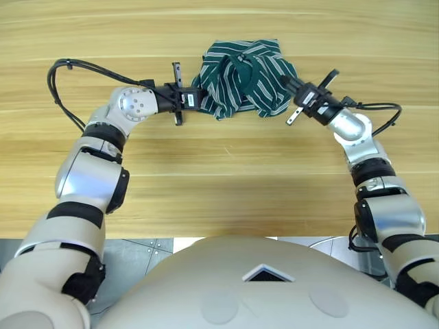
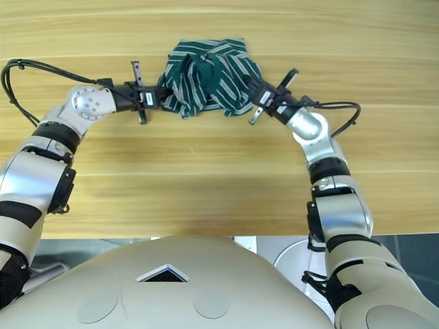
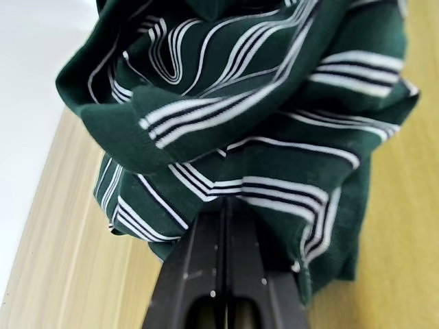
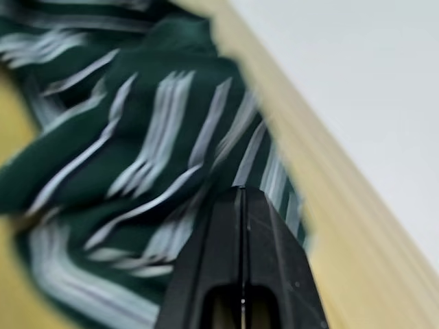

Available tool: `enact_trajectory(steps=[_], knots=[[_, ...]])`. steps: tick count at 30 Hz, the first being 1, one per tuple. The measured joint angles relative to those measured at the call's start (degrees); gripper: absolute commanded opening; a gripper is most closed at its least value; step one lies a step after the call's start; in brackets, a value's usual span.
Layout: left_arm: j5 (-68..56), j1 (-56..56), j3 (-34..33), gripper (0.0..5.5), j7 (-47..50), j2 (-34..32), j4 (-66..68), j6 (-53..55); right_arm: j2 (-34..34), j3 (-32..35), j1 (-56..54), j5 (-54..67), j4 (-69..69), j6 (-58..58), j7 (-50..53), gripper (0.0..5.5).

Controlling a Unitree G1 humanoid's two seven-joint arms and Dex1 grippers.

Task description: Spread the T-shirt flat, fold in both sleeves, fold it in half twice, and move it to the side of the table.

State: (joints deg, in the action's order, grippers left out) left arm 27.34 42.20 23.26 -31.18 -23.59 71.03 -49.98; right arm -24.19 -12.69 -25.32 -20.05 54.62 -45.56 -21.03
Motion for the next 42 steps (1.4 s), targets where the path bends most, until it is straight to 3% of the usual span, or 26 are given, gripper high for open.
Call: enact_trajectory(steps=[9,15,20,26,36,42], knots=[[1.60,0.26,2.32,0.00,1.89,-0.38,-0.44,-0.19,0.41,-9.48,-8.21,-11.61,6.52,6.97,10.74,0.03],[6.57,1.33,6.05,0.00,2.41,-2.50,-3.05,-2.19,-4.57,-14.37,-10.39,-15.35,4.62,8.26,8.80,0.03],[9.77,3.92,8.32,0.00,2.17,-5.43,-3.96,-2.14,-15.52,-12.39,-1.81,-8.06,-8.26,5.10,-4.28,0.03],[12.98,5.32,10.05,0.00,3.62,-7.44,-3.89,-0.93,-22.57,-8.17,4.98,-1.22,-20.68,8.72,-14.80,0.03],[4.04,6.99,5.16,0.00,-2.06,-7.62,-6.32,-4.97,-18.70,-0.96,0.76,3.50,-25.31,15.88,-12.45,0.03],[0.47,8.56,3.17,0.00,-4.79,-7.92,-7.83,-4.91,-13.98,-2.05,-5.27,1.58,-23.52,17.79,-11.31,0.03]])
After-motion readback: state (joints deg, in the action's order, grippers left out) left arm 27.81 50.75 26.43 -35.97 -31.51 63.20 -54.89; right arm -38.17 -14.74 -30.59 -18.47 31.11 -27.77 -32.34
